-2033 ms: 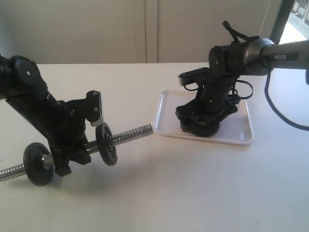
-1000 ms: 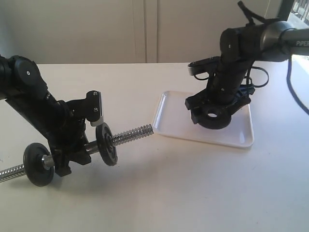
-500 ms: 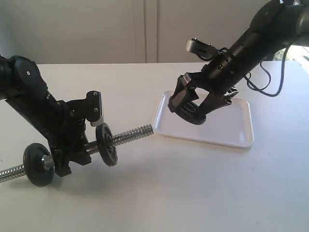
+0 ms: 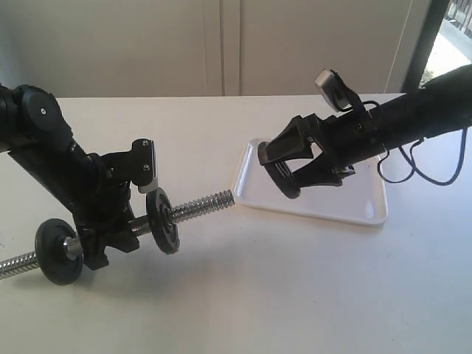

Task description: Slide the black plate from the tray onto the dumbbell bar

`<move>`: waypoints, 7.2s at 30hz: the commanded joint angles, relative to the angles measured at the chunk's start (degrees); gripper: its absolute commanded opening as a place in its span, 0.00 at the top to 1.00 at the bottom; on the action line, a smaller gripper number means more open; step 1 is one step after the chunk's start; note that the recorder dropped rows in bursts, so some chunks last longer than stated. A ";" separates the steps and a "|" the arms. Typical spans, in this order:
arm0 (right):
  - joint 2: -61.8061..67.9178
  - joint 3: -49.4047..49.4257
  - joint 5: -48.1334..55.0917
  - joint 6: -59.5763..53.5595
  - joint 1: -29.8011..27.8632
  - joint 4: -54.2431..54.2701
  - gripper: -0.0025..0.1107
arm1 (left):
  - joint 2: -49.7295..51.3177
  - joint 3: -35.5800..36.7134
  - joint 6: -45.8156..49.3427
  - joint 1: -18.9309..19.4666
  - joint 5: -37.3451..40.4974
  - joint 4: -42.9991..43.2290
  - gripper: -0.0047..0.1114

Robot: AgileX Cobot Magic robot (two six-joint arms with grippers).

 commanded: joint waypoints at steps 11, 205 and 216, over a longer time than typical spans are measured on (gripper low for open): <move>-0.55 6.44 2.03 -6.00 4.09 14.48 0.98 | -2.99 -0.99 -0.26 -0.04 -0.11 -4.48 0.96; -84.09 33.44 -37.51 -0.94 3.22 -19.61 0.98 | -0.58 -0.99 -4.72 -0.04 0.25 -3.54 0.25; -84.09 33.44 -37.63 -0.94 3.22 -19.72 0.98 | -17.25 -1.09 -20.39 -0.04 0.74 -3.45 0.37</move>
